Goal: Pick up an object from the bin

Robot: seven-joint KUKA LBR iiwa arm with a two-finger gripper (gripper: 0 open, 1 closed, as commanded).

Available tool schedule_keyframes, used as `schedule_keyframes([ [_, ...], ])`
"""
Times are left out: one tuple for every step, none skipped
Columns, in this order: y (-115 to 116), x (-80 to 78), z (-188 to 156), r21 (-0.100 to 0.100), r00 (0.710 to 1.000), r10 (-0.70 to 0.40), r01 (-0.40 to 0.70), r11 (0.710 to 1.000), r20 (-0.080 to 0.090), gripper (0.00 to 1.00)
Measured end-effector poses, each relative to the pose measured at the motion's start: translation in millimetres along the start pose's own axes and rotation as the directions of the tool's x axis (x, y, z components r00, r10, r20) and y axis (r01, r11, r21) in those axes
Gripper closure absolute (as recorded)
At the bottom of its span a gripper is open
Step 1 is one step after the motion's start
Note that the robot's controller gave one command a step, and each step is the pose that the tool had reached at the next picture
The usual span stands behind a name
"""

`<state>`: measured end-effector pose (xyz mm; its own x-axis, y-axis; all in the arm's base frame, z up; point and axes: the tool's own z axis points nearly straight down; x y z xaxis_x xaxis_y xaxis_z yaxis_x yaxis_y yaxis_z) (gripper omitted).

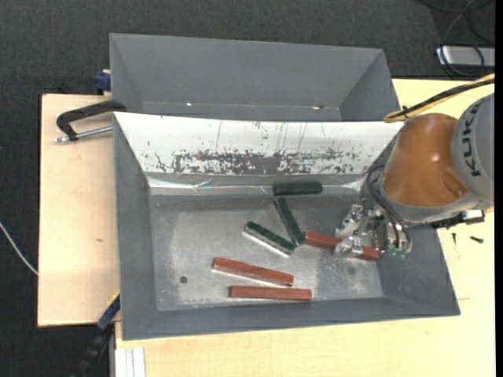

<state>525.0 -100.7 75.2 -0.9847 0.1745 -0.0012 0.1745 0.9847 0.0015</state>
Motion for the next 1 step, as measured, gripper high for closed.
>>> schedule_keyframes([
  [1.5,0.3,-0.1,0.003,1.000,0.007,-0.007,1.000,0.001,1.00],
])
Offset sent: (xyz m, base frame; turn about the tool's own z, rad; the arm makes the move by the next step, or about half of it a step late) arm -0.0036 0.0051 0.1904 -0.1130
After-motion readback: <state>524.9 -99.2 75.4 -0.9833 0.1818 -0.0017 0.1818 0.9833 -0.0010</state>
